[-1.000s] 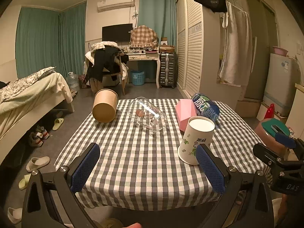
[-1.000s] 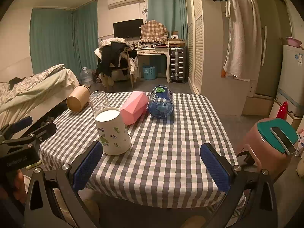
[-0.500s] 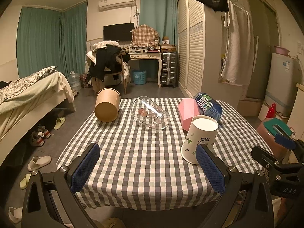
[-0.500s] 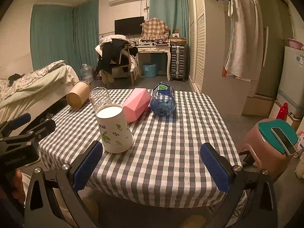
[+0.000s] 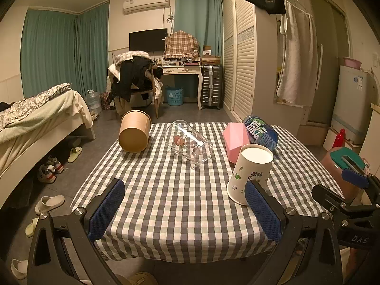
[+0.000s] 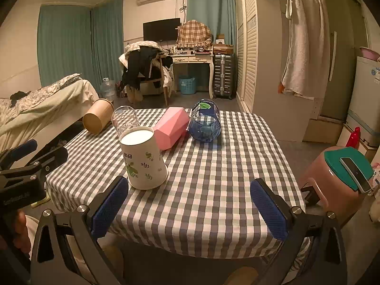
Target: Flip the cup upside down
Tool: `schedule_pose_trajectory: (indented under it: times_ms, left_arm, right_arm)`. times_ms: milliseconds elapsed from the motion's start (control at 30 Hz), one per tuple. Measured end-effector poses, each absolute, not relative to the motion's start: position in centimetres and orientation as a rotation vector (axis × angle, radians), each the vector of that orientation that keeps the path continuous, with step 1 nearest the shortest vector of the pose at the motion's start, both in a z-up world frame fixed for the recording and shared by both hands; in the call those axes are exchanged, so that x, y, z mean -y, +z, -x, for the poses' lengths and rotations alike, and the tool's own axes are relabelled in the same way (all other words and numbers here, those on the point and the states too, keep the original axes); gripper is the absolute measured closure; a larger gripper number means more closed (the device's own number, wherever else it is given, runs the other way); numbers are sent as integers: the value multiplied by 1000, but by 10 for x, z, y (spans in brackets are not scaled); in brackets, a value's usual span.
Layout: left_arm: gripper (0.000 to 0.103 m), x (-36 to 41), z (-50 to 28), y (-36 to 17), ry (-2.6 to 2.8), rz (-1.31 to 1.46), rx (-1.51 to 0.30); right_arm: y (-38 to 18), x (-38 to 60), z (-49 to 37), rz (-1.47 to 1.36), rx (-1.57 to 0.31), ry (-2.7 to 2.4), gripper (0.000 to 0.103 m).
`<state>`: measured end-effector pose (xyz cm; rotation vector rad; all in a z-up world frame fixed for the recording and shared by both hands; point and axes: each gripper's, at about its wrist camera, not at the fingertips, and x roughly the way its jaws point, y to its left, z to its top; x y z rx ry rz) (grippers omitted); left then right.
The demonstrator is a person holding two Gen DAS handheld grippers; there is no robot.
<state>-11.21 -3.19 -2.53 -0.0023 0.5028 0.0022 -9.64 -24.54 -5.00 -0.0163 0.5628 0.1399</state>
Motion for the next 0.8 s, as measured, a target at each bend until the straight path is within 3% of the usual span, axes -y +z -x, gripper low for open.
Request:
schedule_pose_trajectory:
  times_ms: [800]
  left_arm:
    - [0, 31, 114, -30, 9, -20, -505]
  right_arm:
    - [-55, 243, 94, 15, -587, 136, 0]
